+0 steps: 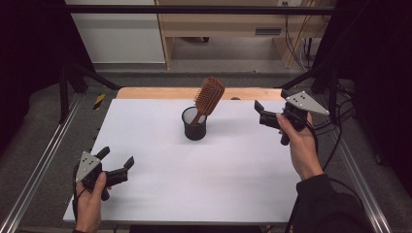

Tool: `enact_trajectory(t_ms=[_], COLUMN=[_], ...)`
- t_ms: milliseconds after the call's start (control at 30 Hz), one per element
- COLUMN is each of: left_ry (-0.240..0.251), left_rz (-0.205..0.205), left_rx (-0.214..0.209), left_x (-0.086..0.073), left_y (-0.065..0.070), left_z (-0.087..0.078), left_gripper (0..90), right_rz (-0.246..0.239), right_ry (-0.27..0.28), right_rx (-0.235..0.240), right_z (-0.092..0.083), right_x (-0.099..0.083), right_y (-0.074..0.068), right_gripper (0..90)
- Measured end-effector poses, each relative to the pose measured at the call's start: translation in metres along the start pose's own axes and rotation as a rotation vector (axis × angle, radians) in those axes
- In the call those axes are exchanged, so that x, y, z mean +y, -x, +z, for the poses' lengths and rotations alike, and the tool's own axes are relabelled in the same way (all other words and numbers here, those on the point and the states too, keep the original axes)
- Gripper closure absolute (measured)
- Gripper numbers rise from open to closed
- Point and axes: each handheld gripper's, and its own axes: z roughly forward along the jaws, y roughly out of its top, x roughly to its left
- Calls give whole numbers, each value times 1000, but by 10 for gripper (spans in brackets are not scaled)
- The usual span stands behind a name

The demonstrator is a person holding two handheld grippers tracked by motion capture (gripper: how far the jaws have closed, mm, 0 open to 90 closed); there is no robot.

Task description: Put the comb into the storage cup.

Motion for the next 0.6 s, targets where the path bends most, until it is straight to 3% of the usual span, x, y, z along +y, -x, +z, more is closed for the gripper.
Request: enact_trajectory(t_ms=[200, 300, 400, 600], left_ry=[7, 12, 23, 14], left_rz=[-17, -10, -28, -49], left_rx=[-1, 52, 68, 65], left_x=[0, 1, 1, -1], left_y=[0, 0, -4, -5], left_z=[-3, -4, -6, -10], left_gripper=[22, 63, 40, 21], right_rz=[10, 17, 35, 56], right_ry=[-3, -6, -11, -7], right_rx=[4, 9, 22, 15], right_z=[-15, -23, -31, -47], right_x=[-9, -18, -25, -34], right_y=[4, 5, 6, 12], right_gripper=[42, 43, 52, 52])
